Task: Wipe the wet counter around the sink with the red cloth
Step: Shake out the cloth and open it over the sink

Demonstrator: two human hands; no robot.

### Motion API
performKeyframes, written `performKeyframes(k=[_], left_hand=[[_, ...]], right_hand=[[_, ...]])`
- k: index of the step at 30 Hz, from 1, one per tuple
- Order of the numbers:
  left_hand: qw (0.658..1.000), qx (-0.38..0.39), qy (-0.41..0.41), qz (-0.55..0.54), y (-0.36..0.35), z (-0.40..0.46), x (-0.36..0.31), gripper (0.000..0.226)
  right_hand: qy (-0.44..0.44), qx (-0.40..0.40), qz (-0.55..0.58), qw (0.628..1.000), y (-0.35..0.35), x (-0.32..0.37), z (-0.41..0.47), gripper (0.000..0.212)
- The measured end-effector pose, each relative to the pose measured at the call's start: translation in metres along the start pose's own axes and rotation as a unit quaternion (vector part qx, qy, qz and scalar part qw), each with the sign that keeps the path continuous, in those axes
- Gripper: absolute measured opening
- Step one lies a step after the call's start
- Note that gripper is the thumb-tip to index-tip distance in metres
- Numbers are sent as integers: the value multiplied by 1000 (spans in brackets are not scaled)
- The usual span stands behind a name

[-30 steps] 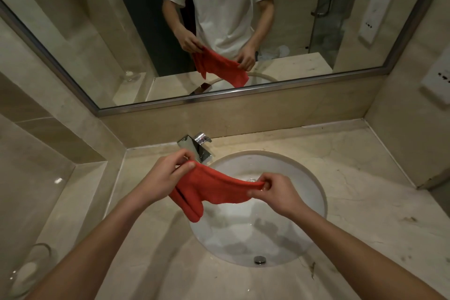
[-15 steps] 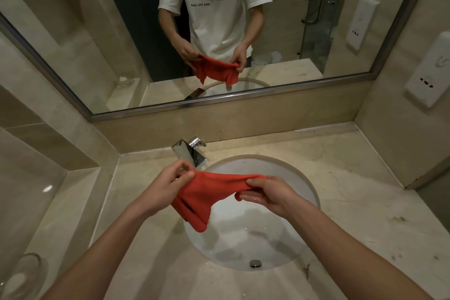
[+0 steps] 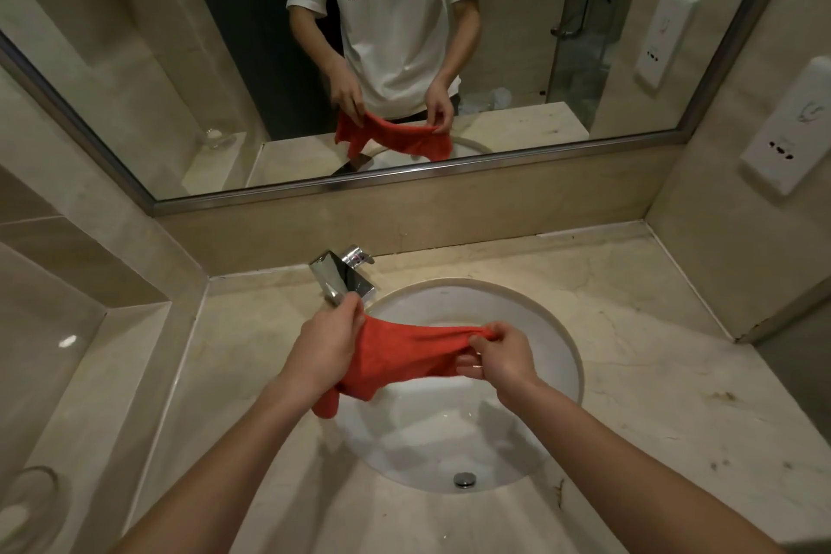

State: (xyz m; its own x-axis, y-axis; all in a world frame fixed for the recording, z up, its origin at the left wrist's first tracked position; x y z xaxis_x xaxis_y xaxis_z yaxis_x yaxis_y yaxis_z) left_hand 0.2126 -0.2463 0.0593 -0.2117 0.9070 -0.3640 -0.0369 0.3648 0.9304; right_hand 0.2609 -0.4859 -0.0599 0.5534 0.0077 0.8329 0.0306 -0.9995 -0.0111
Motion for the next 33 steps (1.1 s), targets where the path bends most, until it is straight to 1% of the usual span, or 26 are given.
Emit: performKeyframes(k=[1, 4, 5, 8, 12, 17, 19, 20, 21, 23, 26, 28, 30, 32, 33], left_hand=[[999, 6, -6, 38, 0, 1, -5, 10], [989, 19, -25, 144, 2, 4, -22, 5], [985, 23, -27, 170, 3, 5, -27, 9], [972, 29, -23, 231, 2, 6, -36, 19], [962, 41, -22, 268, 1, 10, -41, 24], [950, 79, -20, 302, 2, 12, -48, 33], [962, 93, -32, 253, -1, 16, -52, 21], [975, 97, -38, 198, -2, 20, -52, 11], [986, 103, -39, 128, -3, 24, -50, 5], [993, 115, -25, 7, -6, 28, -46, 12], [988, 108, 15, -109, -8, 26, -39, 16], [987, 98, 27, -122, -8, 25, -35, 16], [991, 82, 14, -104, -6, 25, -34, 16], [993, 59, -6, -98, -4, 25, -32, 14], [993, 47, -13, -104, -3, 24, -31, 14]], right_hand=[[4, -9, -19, 1000, 1, -2, -1, 2], [0, -32, -49, 998, 2, -8, -3, 6], [-8, -31, -45, 998, 1, -10, -4, 8], [-31, -12, -1, 999, -5, -17, -2, 14], [-56, 32, 81, 995, -13, -18, -3, 34], [-73, 35, 168, 982, -11, -13, 0, 34], [-83, 34, 212, 973, -10, -13, 1, 30], [-93, 35, 240, 966, -9, -14, 0, 27], [-104, 39, 266, 958, -8, -14, 0, 26], [-120, 51, 297, 946, -7, -15, 0, 25], [-136, 81, 298, 941, -8, -17, 1, 30], [-133, 93, 276, 947, -6, -15, 0, 32], [-117, 101, 242, 958, -4, -9, -1, 30], [-87, 101, 221, 966, -1, 0, 0, 23], [-70, 95, 229, 966, 1, 6, 0, 19]])
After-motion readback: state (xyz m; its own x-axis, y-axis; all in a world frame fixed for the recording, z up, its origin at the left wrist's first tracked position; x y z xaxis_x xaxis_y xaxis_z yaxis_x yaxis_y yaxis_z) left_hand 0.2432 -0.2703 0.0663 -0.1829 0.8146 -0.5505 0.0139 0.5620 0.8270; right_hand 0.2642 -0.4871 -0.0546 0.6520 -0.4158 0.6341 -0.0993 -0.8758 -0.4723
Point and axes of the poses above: each hand's wrist, its own z-axis towards the middle knuckle, its own y-axis out of the back of the hand, x = y × z, the point moved 9 cm from there along z, towards the middle knuckle, and after that the axes turned 2 degrees about z, right-handed, at the moved point
